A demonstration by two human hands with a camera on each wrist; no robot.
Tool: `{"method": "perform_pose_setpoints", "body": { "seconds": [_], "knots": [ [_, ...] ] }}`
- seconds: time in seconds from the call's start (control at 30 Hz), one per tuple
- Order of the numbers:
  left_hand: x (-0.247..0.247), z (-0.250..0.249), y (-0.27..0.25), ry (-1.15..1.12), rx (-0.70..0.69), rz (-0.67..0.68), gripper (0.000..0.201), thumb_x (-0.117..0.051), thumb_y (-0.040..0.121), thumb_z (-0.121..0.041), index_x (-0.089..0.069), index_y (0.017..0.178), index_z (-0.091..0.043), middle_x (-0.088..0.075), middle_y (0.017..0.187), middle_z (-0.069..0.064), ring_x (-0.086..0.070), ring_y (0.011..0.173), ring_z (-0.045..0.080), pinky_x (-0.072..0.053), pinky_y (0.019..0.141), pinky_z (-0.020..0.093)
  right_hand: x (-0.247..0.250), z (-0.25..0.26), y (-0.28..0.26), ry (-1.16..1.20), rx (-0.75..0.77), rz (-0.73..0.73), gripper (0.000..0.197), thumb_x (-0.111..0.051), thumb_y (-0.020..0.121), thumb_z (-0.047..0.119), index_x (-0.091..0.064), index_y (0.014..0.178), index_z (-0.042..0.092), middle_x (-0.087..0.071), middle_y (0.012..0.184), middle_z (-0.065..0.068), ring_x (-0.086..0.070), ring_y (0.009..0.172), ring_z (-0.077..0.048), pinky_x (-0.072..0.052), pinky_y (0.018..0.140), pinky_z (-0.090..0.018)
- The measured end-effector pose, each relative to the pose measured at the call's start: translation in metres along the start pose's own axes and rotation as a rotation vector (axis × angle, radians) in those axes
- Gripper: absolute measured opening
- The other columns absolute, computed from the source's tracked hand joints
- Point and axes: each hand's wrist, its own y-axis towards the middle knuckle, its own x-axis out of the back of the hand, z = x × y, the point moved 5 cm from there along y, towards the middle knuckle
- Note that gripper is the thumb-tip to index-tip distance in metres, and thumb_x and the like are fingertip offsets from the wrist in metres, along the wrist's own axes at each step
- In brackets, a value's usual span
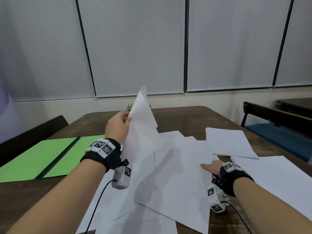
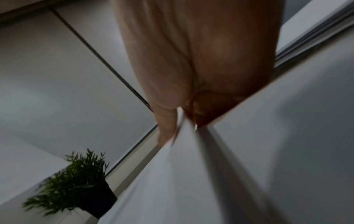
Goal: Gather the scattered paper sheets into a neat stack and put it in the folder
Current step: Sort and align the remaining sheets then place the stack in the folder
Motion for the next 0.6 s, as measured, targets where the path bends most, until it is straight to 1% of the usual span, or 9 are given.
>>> {"method": "perform_pose_setpoints", "body": {
  "seconds": [0.1,0.13,0.2,0.27,0.33,0.43,0.5,0.57,0.6],
  "knots": [
    [-0.022,-0.022,-0.013,0.077,-0.121,0.124,0.02,-0.056,0.093,-0.026,-0.064,0.11,-0.022,-0.069,0.103,-0.005,-0.063,0.095,0.018,-0.05,0.083,0.032,-0.009,-0.018,0.037,0.348,-0.014,-0.003,0.129,-0.035,0.045,0.102,-0.052,0.135,0.012,-0.061,0.129,-0.009,-0.056,0.12,-0.032,-0.041,0.107,-0.044],
    [-0.036,-0.026,-0.023,0.13,-0.148,0.176,0.02,-0.055,0.092,-0.028,-0.064,0.111,-0.024,-0.069,0.102,-0.006,-0.063,0.095,0.018,-0.05,0.082,0.032,-0.011,-0.023,0.044,0.504,-0.018,-0.017,0.123,-0.035,0.05,0.101,-0.051,0.135,0.013,-0.064,0.123,-0.009,-0.059,0.115,-0.033,-0.044,0.104,-0.046],
    [-0.067,-0.029,-0.048,0.21,-0.17,0.311,0.023,-0.054,0.093,-0.03,-0.062,0.113,-0.028,-0.068,0.103,-0.007,-0.061,0.099,0.018,-0.049,0.081,0.031,-0.011,-0.012,0.012,0.678,-0.043,-0.013,0.088,-0.031,0.081,0.082,-0.047,0.138,0.017,-0.065,0.115,-0.009,-0.063,0.099,-0.028,-0.051,0.085,-0.038],
    [-0.098,-0.029,-0.075,0.248,-0.164,0.468,0.025,-0.052,0.093,-0.032,-0.059,0.117,-0.029,-0.067,0.105,-0.009,-0.058,0.104,0.016,-0.047,0.083,0.029,-0.009,-0.005,-0.006,0.757,-0.049,-0.007,0.08,-0.025,0.087,0.077,-0.046,0.138,0.019,-0.064,0.118,-0.009,-0.063,0.093,-0.023,-0.047,0.07,-0.032],
    [-0.125,-0.026,-0.102,0.295,-0.164,0.622,0.029,-0.052,0.092,-0.037,-0.057,0.12,-0.03,-0.065,0.111,-0.009,-0.057,0.109,0.015,-0.046,0.088,0.028,-0.011,-0.002,-0.008,0.818,-0.036,0.047,0.085,-0.025,0.083,0.081,-0.044,0.141,0.022,-0.058,0.131,-0.009,-0.059,0.11,-0.026,-0.046,0.083,-0.033],
    [-0.158,-0.021,-0.142,0.387,-0.161,0.92,0.047,-0.054,0.089,-0.049,-0.052,0.13,-0.026,-0.057,0.129,-0.004,-0.052,0.12,0.018,-0.042,0.1,0.033,-0.016,-0.008,0.013,0.761,0.005,0.042,0.104,-0.044,0.062,0.092,-0.04,0.144,0.028,-0.049,0.143,-0.002,-0.049,0.128,-0.025,-0.036,0.11,-0.039],
    [-0.169,-0.022,-0.158,0.401,-0.157,1.044,0.052,-0.052,0.091,-0.05,-0.053,0.133,-0.019,-0.052,0.137,0.0,-0.047,0.126,0.021,-0.038,0.105,0.032,-0.021,-0.015,0.03,0.577,0.038,0.047,0.109,-0.071,0.046,0.084,-0.052,0.133,0.019,-0.06,0.131,-0.001,-0.058,0.117,-0.024,-0.044,0.103,-0.039],
    [-0.172,-0.023,-0.159,0.325,-0.104,1.066,0.053,-0.052,0.092,-0.048,-0.052,0.135,-0.017,-0.049,0.14,0.003,-0.045,0.129,0.021,-0.035,0.107,0.031,-0.017,-0.005,0.007,0.322,0.008,0.022,0.091,-0.087,0.057,0.052,-0.052,0.128,0.006,-0.063,0.12,-0.007,-0.061,0.106,-0.026,-0.052,0.089,-0.034],
    [-0.171,-0.021,-0.156,0.288,-0.069,1.055,0.054,-0.052,0.092,-0.05,-0.05,0.136,-0.018,-0.047,0.142,0.003,-0.043,0.13,0.021,-0.034,0.107,0.03,-0.016,-0.003,0.001,0.2,-0.019,0.011,0.083,-0.085,0.067,0.041,-0.048,0.131,0.004,-0.06,0.125,-0.01,-0.059,0.111,-0.028,-0.051,0.091,-0.034]
  ]
}}
